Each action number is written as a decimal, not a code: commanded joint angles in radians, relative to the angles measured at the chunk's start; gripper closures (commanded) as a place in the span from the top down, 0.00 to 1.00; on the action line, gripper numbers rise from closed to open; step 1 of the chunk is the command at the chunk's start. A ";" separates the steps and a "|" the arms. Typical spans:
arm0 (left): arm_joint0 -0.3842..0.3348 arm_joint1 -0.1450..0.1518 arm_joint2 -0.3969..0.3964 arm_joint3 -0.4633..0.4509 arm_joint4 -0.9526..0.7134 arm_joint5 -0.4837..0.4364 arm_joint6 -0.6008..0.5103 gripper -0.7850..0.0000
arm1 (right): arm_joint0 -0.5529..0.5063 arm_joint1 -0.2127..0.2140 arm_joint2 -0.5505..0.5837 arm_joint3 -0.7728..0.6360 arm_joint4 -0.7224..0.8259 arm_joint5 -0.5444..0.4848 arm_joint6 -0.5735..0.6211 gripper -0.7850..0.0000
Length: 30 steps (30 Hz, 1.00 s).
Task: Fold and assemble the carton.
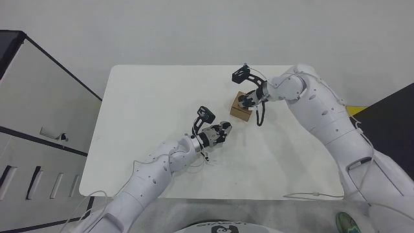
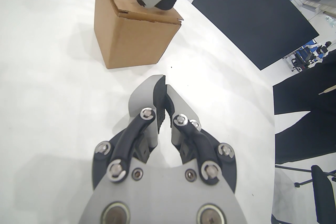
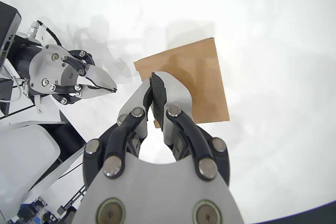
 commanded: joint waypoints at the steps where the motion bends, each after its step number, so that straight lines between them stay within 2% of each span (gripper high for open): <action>1: 0.000 0.000 0.000 0.000 0.000 0.000 0.000 0.00 | -0.004 0.001 0.003 -0.005 -0.001 0.000 -0.011 0.00; 9: 0.000 0.000 0.000 0.000 0.000 0.000 0.000 0.00 | -0.008 -0.005 -0.004 0.006 0.017 -0.008 -0.054 0.00; 23: 0.000 0.000 0.000 0.000 0.000 0.000 0.000 0.00 | 0.020 -0.032 -0.051 0.099 0.055 -0.034 -0.064 0.00; 30: 0.000 0.000 0.000 0.000 0.000 0.000 0.000 0.00 | 0.030 -0.032 -0.043 0.109 0.061 -0.039 -0.062 0.00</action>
